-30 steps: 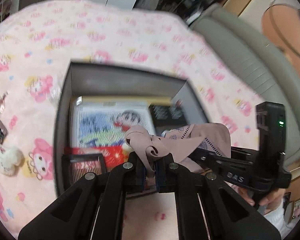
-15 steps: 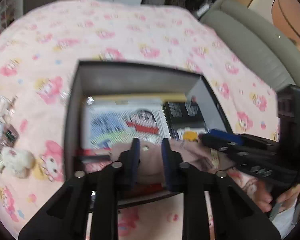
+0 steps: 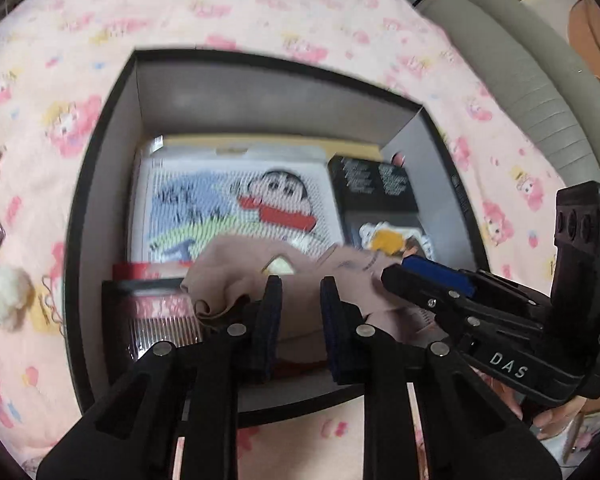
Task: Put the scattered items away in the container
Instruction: 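Lower the beige cloth into the black box and open the right gripper, then move the right gripper to the white fluffy plush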
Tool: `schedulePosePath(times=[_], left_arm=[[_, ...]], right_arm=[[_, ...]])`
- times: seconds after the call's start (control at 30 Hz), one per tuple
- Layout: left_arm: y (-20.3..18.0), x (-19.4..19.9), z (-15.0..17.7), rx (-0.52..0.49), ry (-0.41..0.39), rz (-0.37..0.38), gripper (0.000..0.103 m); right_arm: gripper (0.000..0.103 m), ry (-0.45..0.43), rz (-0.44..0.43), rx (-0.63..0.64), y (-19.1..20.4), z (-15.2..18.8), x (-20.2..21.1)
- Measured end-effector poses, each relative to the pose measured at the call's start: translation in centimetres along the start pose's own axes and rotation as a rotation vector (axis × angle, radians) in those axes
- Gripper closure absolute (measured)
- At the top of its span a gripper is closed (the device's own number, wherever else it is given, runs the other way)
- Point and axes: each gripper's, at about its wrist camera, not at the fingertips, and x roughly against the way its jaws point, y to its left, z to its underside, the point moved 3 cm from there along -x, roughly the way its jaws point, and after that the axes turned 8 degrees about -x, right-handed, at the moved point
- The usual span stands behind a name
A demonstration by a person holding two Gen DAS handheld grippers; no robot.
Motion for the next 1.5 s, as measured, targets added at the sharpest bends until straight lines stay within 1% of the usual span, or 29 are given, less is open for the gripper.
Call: schedulePosePath(times=[0.03, 0.07, 0.13, 0.17, 0.23, 0.4, 0.43, 0.47, 0.53, 0.6, 0.63, 0.7, 0.77, 0.83, 0.93, 1.07, 1.17, 1.27, 1.4, 1.5], left_arm=[[0.0, -0.2, 0.0, 0.002, 0.004, -0.012, 0.084], [0.2, -0.8, 0.1, 0.009, 0.024, -0.028, 0.084], [0.8, -2.5, 0.6, 0.045, 0.084, -0.052, 0.084], [0.9, -2.9, 0.6, 0.05, 0.101, -0.051, 0.084], [0.9, -3.6, 1.2, 0.062, 0.097, -0.058, 0.084], [0.6, -3.5, 1.4, 0.067, 0.075, -0.066, 0.084], [0.4, -3.3, 1.4, 0.064, 0.069, -0.063, 0.081], [0.4, -2.9, 1.3, 0.056, 0.053, -0.055, 0.077], [0.1, -1.7, 1.2, 0.023, -0.017, -0.04, 0.062], [-1.2, 0.5, 1.5, -0.02, -0.101, -0.047, 0.057], [-1.8, 1.6, 1.7, -0.033, -0.138, -0.053, 0.055], [-2.7, 4.0, 2.2, -0.056, -0.209, -0.068, 0.052], [-3.4, 5.9, 2.6, -0.071, -0.257, -0.086, 0.049], [-3.8, 7.9, 3.2, -0.083, -0.292, -0.087, 0.048], [-4.6, 9.9, 3.6, -0.108, -0.323, -0.09, 0.048], [-4.7, 12.1, 5.1, -0.134, -0.35, -0.084, 0.046], [-4.4, 13.6, 6.4, -0.142, -0.36, -0.074, 0.043], [-3.4, 14.7, 7.5, -0.123, -0.363, -0.06, 0.042], [-2.2, 15.7, 8.8, -0.1, -0.381, -0.073, 0.042], [-0.7, 16.5, 9.4, -0.074, -0.39, -0.074, 0.042]], right_arm=[[0.077, -0.021, 0.001, 0.002, 0.0, -0.2, 0.3], [0.077, -0.027, 0.013, 0.005, 0.0, -0.3, 0.3], [0.077, 0.001, 0.045, 0.004, -0.3, -0.2, -0.4], [0.077, 0.026, 0.059, 0.0, -0.5, 0.0, -1.0], [0.077, 0.073, 0.083, -0.017, -1.1, 0.5, -2.2], [0.077, 0.066, 0.1, -0.015, -1.1, 0.7, -2.0], [0.077, 0.058, 0.106, -0.013, -1.0, 0.7, -1.9], [0.077, 0.049, 0.11, -0.012, -0.9, 0.8, -1.7], [0.077, 0.015, 0.131, -0.009, -0.7, 1.0, -0.8], [0.076, -0.044, 0.122, -0.004, -0.3, 1.5, 1.1], [0.071, -0.078, 0.115, 0.001, 0.0, 1.8, 2.3], [0.066, -0.154, 0.144, 0.016, 0.7, 2.4, 4.6], [0.064, -0.239, 0.183, 0.034, 1.6, 2.9, 7.1], [0.061, -0.288, 0.2, 0.034, 2.3, 3.6, 9.0], [0.058, -0.32, 0.188, 0.02, 3.2, 4.5, 10.7], [0.058, -0.305, 0.148, 0.009, 4.6, 6.1, 11.6], [0.058, -0.325, 0.138, 0.013, 5.8, 7.5, 12.4], [0.058, -0.339, 0.142, 0.034, 7.4, 8.4, 12.8], [0.058, -0.342, 0.166, 0.088, 9.7, 9.2, 12.5], [0.058, -0.328, 0.148, 0.098, 11.2, 9.5, 11.8]])
